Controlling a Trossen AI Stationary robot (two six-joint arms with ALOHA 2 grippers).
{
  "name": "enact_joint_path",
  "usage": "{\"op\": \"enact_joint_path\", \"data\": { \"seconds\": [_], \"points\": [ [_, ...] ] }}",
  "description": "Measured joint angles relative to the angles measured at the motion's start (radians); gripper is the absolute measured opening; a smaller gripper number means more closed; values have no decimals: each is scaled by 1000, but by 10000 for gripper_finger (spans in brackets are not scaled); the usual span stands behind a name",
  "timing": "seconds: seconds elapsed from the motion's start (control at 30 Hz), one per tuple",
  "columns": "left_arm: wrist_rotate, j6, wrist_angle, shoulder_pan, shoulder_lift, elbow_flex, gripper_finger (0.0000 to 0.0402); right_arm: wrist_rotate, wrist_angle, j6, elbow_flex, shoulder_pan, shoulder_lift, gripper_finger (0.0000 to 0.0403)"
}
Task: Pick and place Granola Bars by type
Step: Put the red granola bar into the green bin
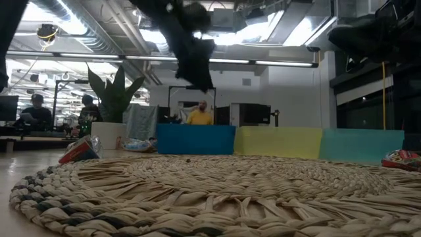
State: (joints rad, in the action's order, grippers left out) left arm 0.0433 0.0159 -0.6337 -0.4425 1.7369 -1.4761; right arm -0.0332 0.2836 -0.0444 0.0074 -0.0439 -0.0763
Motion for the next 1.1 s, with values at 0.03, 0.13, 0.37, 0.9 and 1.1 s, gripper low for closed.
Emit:
{"op": "enact_joint_path", "data": {
  "seconds": [0.03,0.13,0.37,0.9,1.1],
  "points": [
    [0,12,1,4,-25,0,163,0,0,0,0,0,0,48],
    [-1,43,-13,16,-97,0,164,0,-2,0,0,0,0,48],
    [-12,50,-81,71,-244,0,160,0,-5,0,0,0,0,48],
    [-80,272,-409,246,-310,0,151,-59,-5,0,0,0,0,49],
    [-183,522,-515,402,-310,0,148,-166,-4,23,0,0,0,49]
  ]
}}
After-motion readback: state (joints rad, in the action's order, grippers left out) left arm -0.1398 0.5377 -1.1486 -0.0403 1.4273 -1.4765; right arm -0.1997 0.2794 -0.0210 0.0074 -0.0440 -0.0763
